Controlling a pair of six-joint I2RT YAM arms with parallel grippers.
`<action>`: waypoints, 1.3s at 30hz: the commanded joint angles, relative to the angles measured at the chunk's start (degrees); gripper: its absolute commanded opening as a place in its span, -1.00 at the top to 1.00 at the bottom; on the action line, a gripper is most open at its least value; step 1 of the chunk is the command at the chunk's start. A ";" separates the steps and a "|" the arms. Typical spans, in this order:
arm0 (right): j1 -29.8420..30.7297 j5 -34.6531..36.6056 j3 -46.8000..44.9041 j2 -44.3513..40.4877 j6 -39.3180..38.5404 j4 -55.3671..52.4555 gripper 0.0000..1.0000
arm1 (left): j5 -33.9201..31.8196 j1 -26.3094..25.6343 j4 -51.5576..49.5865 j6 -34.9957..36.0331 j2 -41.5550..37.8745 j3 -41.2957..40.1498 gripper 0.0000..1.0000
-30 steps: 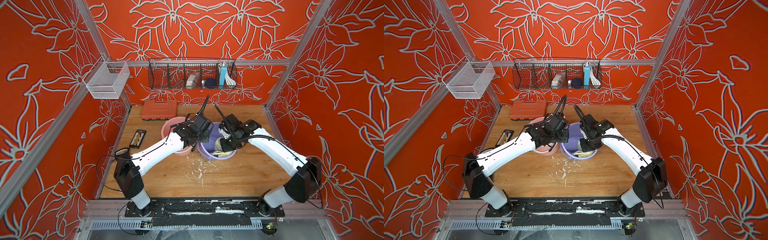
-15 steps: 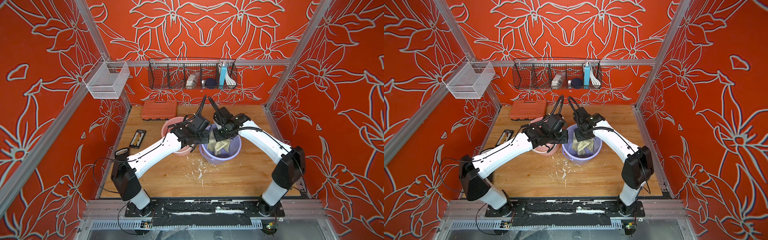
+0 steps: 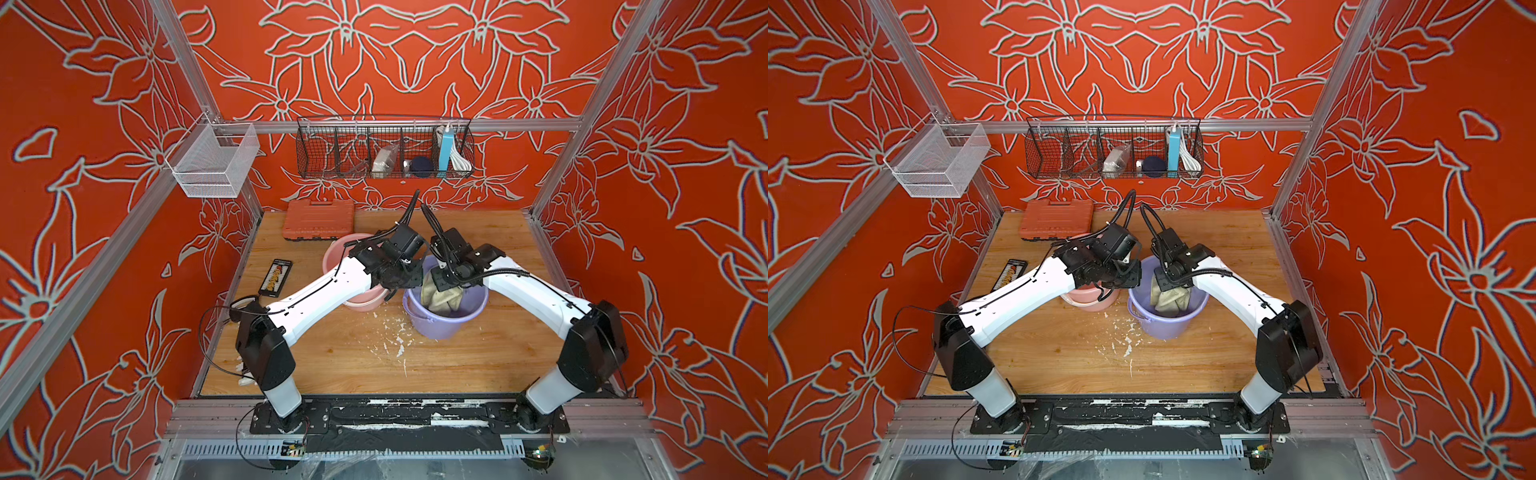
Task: Wipe the inside of the bucket with a cloth
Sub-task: Wipe the dirt from the inside of the bucket.
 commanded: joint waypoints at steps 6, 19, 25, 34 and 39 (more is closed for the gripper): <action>-0.27 -3.93 -6.09 -6.24 -6.10 1.80 1.00 | -2.18 2.47 -0.05 -0.58 1.08 1.93 1.00; -0.29 -3.81 6.01 6.76 -6.98 -5.16 1.00 | 0.93 2.47 1.16 1.08 1.09 1.08 1.00; -0.08 -4.37 9.59 9.32 -6.47 -6.85 1.00 | 0.54 2.53 1.51 1.23 0.82 0.36 1.00; 0.23 3.13 8.45 13.38 -5.73 -5.86 1.00 | 6.47 2.53 5.04 -0.93 1.13 -1.32 1.00; 0.24 12.66 10.36 16.73 -2.25 -6.29 1.00 | 9.00 2.47 6.26 -1.73 -0.45 -4.27 1.00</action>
